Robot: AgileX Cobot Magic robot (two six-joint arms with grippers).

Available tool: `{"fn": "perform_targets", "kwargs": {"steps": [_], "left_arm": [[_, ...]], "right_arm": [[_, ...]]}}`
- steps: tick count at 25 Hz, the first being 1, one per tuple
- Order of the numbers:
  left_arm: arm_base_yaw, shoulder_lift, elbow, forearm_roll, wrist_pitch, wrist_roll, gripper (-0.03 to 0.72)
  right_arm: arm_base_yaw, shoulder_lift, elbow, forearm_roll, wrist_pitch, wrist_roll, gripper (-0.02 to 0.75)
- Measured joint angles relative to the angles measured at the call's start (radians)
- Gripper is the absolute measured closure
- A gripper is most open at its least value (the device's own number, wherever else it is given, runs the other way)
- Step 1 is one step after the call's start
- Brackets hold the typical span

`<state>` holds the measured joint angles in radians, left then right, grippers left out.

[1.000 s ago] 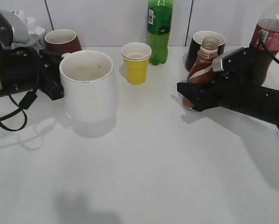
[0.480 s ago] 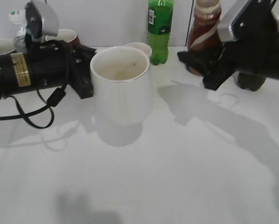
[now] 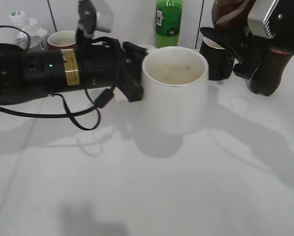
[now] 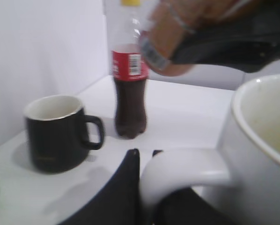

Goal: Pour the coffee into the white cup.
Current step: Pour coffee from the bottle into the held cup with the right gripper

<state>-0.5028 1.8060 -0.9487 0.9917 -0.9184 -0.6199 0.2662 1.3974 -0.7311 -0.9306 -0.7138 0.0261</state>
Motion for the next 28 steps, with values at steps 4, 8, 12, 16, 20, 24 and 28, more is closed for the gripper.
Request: {"fn": "perform_targets", "kwargs": {"steps": [4,8,12,16,20,24,28], "left_arm": [[-0.056,0.022,-0.033,-0.001,0.025,-0.001,0.645],[-0.091,0.041,-0.055,-0.019,0.046,-0.002,0.645],[-0.108,0.045,-0.057,-0.025,0.057,-0.002,0.645],[-0.109,0.045,-0.057,-0.026,0.059,-0.002,0.645],[-0.109,0.045,-0.057,-0.026,0.059,-0.002,0.645],[-0.109,0.045,-0.057,-0.026,0.059,-0.002,0.645],[-0.109,0.045,-0.057,-0.028,0.060,-0.002,0.645]], "right_arm": [[0.000,-0.001,0.000,-0.002,0.040,-0.103,0.211],[0.000,-0.001,0.000,-0.002,0.086,-0.245,0.211],[0.000,-0.001,0.000,-0.002,0.100,-0.374,0.211],[0.000,-0.001,0.000,-0.002,0.104,-0.486,0.211],[0.000,-0.001,0.000,-0.002,0.105,-0.558,0.211],[0.000,-0.001,0.000,-0.002,0.119,-0.626,0.211],[0.000,-0.001,0.000,-0.002,0.124,-0.666,0.211]]}}
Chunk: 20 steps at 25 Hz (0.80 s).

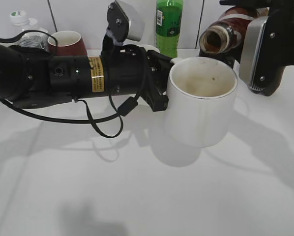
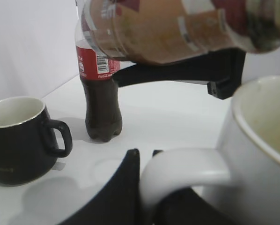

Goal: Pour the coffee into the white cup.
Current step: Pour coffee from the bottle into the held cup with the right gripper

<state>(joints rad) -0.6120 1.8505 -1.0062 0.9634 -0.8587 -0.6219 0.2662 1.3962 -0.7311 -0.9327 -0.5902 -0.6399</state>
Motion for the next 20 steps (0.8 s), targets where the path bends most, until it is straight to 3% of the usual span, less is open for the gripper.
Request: {"fn": "perform_targets", "kwargs": {"steps": [20], "left_arm": [[0.000,0.000,0.000,-0.001,0.013,0.000,0.645]], "right_arm": [[0.000,0.000,0.000,0.021,0.001,-0.140,0.211]]}}
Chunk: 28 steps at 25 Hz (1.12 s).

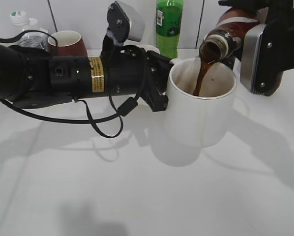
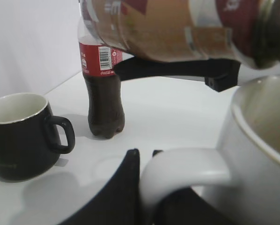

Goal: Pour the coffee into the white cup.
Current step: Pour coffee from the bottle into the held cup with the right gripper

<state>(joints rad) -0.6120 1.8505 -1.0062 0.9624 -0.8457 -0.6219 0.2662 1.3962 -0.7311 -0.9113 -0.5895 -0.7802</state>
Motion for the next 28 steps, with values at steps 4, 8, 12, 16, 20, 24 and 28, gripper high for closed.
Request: {"fn": "perform_targets", "kwargs": {"steps": [4,8,12,16,20,24,28], "left_arm": [[0.000,0.000,0.000,0.000,0.001,0.000,0.645],[0.000,0.000,0.000,0.000,0.001,0.000,0.645],[0.000,0.000,0.000,0.000,0.002,0.000,0.645],[0.000,0.000,0.000,0.000,0.002,0.000,0.645],[0.000,0.000,0.000,0.000,0.003,0.000,0.645],[0.000,0.000,0.000,0.000,0.006,0.000,0.645],[0.000,0.000,0.000,0.000,0.009,0.000,0.645]], "right_arm": [[0.000,0.000,0.000,0.033,0.000,-0.040,0.211],[0.000,0.000,0.000,0.039,0.000,-0.055,0.211],[0.000,-0.001,0.000,0.039,0.000,-0.076,0.211],[0.000,-0.001,0.000,0.039,0.000,-0.096,0.211],[0.000,-0.001,0.000,0.039,0.000,-0.100,0.211],[0.000,-0.002,0.000,0.041,0.000,-0.109,0.211],[0.000,-0.018,0.000,0.055,0.000,-0.131,0.211]]}}
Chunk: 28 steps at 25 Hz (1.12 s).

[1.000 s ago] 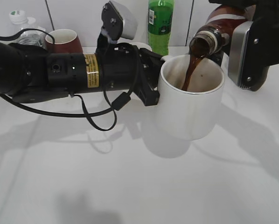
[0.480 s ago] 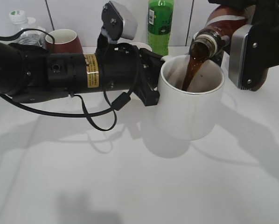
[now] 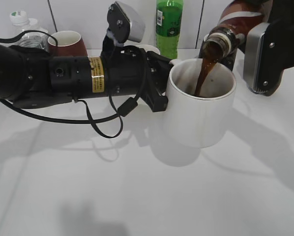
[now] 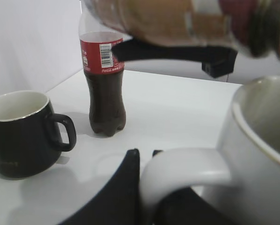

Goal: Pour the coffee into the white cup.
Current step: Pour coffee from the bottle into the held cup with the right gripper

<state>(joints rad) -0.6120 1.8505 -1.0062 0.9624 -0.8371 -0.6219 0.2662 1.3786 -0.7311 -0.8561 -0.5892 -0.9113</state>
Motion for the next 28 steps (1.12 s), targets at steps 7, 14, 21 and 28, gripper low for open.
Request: {"fn": "perform_targets", "kwargs": {"steps": [7,14,21,28], "left_arm": [[0.000,0.000,0.000,0.000,0.001,0.000,0.645],[0.000,0.000,0.000,0.000,0.003,0.000,0.645],[0.000,0.000,0.000,0.000,0.006,0.000,0.645],[0.000,0.000,0.000,0.001,0.007,0.000,0.645]], "right_arm": [[0.000,-0.004,0.000,0.005,-0.001,-0.017,0.211],[0.000,-0.004,0.000,0.006,-0.001,-0.045,0.211],[0.000,-0.004,0.000,0.006,-0.001,-0.062,0.211],[0.000,-0.004,0.000,0.007,-0.001,-0.084,0.211]]}}
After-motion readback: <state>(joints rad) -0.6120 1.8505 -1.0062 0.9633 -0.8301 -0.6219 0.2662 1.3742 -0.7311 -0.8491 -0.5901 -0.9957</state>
